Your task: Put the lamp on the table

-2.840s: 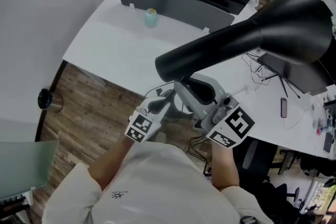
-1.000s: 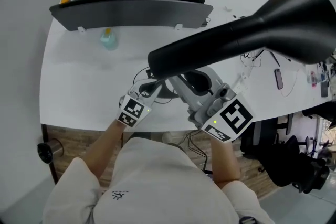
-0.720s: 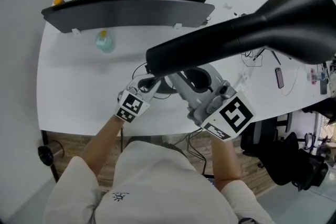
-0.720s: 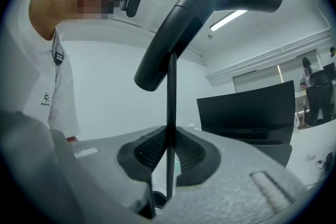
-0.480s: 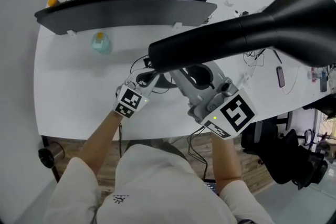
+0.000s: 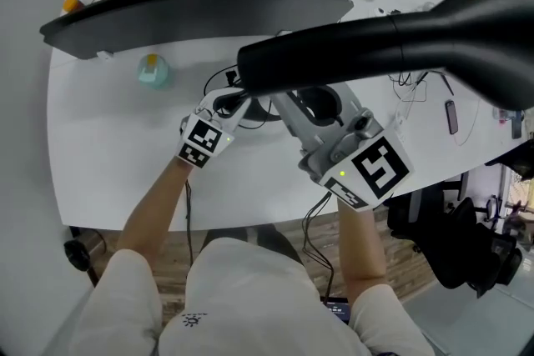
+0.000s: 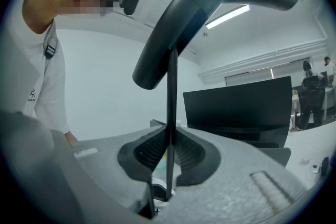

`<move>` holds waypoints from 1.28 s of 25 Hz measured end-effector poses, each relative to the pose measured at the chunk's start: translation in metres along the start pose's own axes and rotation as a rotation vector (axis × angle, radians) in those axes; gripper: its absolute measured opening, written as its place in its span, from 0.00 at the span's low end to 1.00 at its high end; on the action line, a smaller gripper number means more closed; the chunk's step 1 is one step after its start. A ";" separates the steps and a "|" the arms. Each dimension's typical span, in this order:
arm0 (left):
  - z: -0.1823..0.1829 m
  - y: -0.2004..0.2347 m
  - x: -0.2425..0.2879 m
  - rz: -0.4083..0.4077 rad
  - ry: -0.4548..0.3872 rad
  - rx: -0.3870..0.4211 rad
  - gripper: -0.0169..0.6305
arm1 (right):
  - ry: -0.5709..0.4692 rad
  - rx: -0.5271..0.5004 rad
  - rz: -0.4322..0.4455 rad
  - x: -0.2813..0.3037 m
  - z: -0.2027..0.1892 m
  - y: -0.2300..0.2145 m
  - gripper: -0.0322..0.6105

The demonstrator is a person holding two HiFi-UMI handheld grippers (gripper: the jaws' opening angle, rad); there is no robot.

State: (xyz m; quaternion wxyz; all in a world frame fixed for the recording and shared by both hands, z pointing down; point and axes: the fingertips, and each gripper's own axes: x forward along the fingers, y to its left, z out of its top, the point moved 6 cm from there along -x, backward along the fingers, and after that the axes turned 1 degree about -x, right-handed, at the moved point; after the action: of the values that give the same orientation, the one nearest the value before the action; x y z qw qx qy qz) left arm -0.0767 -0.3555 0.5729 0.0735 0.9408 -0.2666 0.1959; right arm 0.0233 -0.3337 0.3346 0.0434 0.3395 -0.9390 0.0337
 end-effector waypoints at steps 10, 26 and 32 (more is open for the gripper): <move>-0.021 0.025 0.022 -0.019 0.008 -0.022 0.09 | 0.020 0.006 -0.035 0.023 -0.025 -0.016 0.11; -0.037 0.059 0.045 -0.028 0.013 -0.045 0.09 | 0.041 -0.004 -0.059 0.055 -0.043 -0.037 0.11; -0.040 0.067 0.049 -0.021 0.022 -0.051 0.09 | 0.044 0.000 -0.064 0.060 -0.048 -0.042 0.11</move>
State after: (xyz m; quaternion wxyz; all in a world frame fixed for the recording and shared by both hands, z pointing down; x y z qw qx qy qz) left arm -0.0868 -0.4255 0.6315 0.1024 0.9392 -0.2610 0.1984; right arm 0.0068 -0.4000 0.3899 0.0651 0.3684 -0.9265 0.0400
